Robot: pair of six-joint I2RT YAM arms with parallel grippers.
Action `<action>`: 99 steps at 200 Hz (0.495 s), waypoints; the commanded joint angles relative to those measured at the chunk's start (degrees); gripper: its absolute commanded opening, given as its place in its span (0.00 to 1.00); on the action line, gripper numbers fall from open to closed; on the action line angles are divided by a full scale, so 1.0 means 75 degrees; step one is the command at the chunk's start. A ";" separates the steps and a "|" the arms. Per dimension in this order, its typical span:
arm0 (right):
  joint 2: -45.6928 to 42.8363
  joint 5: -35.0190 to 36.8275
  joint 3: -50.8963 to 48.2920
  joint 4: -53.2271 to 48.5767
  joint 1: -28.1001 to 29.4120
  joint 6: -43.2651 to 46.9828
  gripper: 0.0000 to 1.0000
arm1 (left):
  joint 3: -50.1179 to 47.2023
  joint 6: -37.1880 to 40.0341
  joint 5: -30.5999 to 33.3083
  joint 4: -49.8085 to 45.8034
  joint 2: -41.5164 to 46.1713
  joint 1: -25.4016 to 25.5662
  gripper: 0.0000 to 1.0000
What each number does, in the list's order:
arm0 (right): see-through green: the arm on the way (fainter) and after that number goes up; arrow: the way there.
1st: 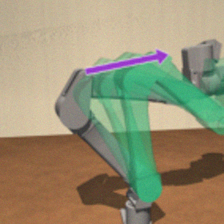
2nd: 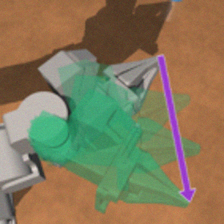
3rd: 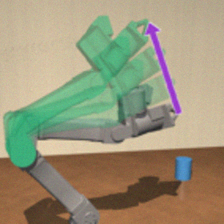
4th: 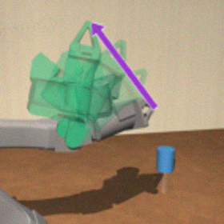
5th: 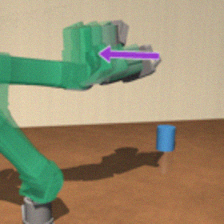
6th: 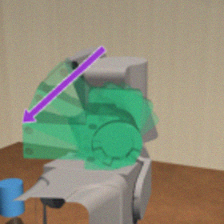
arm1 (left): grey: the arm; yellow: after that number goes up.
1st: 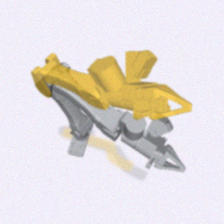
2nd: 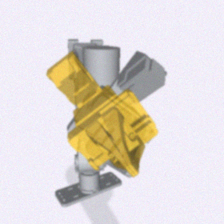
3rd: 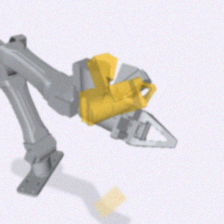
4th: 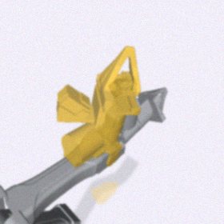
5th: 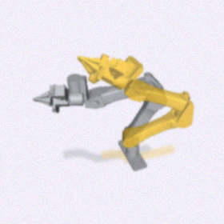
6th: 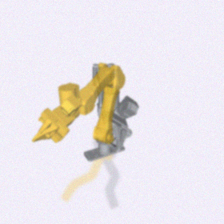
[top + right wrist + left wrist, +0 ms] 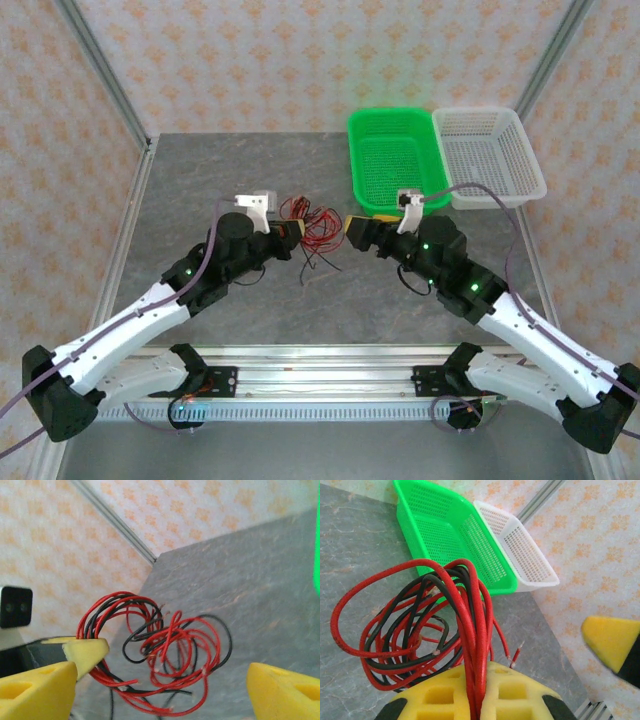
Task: Untangle the cables
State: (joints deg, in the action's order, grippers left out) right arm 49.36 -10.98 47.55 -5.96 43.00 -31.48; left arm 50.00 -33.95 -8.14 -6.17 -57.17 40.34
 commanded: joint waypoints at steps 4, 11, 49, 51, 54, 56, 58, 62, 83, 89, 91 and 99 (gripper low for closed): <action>-0.0260 -0.0614 -0.0463 0.0839 -0.0079 -0.3720 0.89 | 0.0536 0.0631 -0.0053 0.0108 -0.0128 -0.0081 0.00; -0.0289 -0.0671 -0.0555 0.1069 -0.0105 -0.4283 0.90 | 0.0574 0.0789 -0.0136 0.0157 -0.0144 -0.0076 0.00; -0.0006 -0.1570 -0.1078 0.2870 -0.0471 -0.6525 0.90 | 0.0361 0.1718 -0.0505 0.0800 0.0143 -0.0070 0.00; 0.0031 -0.1623 -0.1072 0.2936 -0.0495 -0.6610 0.90 | 0.0326 0.1774 -0.0502 0.0832 0.0168 -0.0070 0.00; 0.0098 -0.1715 -0.1058 0.3023 -0.0522 -0.6720 0.90 | 0.0282 0.1879 -0.0485 0.0895 0.0210 -0.0073 0.00; 0.0139 -0.1759 -0.1044 0.3077 -0.0534 -0.6781 0.90 | 0.0259 0.1940 -0.0461 0.0932 0.0238 -0.0070 0.00; 0.0175 -0.1808 -0.1029 0.3126 -0.0540 -0.6832 0.90 | 0.0236 0.2020 -0.0447 0.0968 0.0268 -0.0070 0.00; 0.0254 -0.1862 -0.1011 0.3234 -0.0553 -0.6923 0.90 | 0.0171 0.2179 -0.0408 0.1032 0.0321 -0.0070 0.00; 0.0644 -0.2127 -0.0914 0.3713 -0.0554 -0.7348 0.90 | -0.0063 0.2989 -0.0057 0.1369 0.0545 -0.0071 0.00; 0.0762 -0.2203 -0.0928 0.3894 -0.0554 -0.7476 0.90 | -0.0098 0.3212 0.0017 0.1475 0.0590 -0.0078 0.00; 0.0794 -0.2224 -0.0932 0.3954 -0.0554 -0.7513 0.90 | -0.0111 0.3284 0.0036 0.1517 0.0599 -0.0072 0.00; 0.0937 -0.2312 -0.0938 0.4141 -0.0554 -0.7638 0.90 | -0.0141 0.3573 0.0034 0.1685 0.0636 -0.0075 0.00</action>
State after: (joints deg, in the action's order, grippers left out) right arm 54.17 -23.90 39.94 16.01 38.94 -80.79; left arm 49.89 -17.04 -9.76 -1.17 -54.39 40.34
